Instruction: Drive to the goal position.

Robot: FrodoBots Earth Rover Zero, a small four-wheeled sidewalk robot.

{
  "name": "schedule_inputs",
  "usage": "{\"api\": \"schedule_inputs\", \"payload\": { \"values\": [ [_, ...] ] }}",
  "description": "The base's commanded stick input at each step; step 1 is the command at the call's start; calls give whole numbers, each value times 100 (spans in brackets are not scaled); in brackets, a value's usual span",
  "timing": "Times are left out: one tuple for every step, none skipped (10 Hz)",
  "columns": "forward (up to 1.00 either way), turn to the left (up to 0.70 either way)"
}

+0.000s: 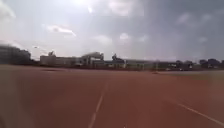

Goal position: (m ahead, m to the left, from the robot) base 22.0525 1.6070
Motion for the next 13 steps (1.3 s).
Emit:
{"api": "schedule_inputs", "payload": {
  "values": [
    [70, 0],
    [70, 0],
    [70, 0],
    [70, 10],
    [70, 35],
    [70, 11],
    [70, 0],
    [70, 0],
    [70, 0],
    [70, 0],
    [70, 0],
    [70, 0],
    [70, 0]
  ]
}}
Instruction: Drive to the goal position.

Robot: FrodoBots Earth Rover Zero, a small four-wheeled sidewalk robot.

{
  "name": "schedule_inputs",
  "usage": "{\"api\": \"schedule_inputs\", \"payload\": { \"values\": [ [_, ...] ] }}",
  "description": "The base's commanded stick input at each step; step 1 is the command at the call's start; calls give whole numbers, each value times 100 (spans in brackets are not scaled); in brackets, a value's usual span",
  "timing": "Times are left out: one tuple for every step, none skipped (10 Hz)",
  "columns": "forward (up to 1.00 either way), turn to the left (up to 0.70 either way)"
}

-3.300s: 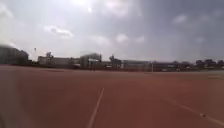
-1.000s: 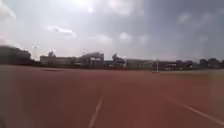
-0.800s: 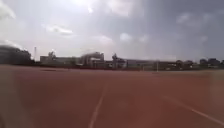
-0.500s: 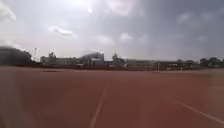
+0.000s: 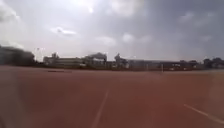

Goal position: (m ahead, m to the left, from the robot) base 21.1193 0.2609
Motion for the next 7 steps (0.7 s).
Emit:
{"api": "schedule_inputs", "payload": {
  "values": [
    [70, 0],
    [70, 0],
    [70, 0],
    [70, 0],
    [70, 0],
    [70, 0],
    [70, 0]
  ]
}}
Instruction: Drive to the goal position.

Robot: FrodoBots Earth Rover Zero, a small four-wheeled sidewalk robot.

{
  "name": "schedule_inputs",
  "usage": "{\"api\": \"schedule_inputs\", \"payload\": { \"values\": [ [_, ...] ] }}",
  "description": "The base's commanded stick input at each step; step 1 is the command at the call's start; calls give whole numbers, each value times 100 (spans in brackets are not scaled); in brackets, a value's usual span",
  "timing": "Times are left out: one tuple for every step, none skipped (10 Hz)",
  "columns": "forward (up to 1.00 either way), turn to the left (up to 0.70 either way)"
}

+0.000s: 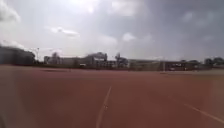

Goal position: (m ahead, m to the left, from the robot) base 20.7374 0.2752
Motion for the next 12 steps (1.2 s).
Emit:
{"api": "schedule_inputs", "payload": {
  "values": [
    [70, 0],
    [70, 0],
    [70, 0],
    [70, 0],
    [70, 0],
    [70, 0],
    [70, 0],
    [70, 0],
    [70, 0],
    [70, 0],
    [70, 0],
    [70, 0]
  ]
}}
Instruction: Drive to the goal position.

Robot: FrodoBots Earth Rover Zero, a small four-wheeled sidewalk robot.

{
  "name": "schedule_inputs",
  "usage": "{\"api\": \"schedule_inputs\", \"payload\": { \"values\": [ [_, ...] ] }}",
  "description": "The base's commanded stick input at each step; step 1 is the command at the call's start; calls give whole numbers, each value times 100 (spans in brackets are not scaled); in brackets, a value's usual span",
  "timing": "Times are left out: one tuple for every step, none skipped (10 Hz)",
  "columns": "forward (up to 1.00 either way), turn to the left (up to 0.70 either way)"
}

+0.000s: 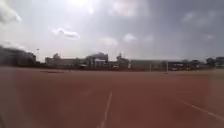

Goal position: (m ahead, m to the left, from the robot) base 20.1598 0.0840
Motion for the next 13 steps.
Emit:
{"api": "schedule_inputs", "payload": {
  "values": [
    [70, 0],
    [70, 0],
    [70, 0],
    [70, 0],
    [70, 0],
    [70, 0],
    [70, 0],
    [70, 0],
    [70, 0],
    [70, 0],
    [70, 0],
    [70, 0],
    [70, 0]
  ]
}}
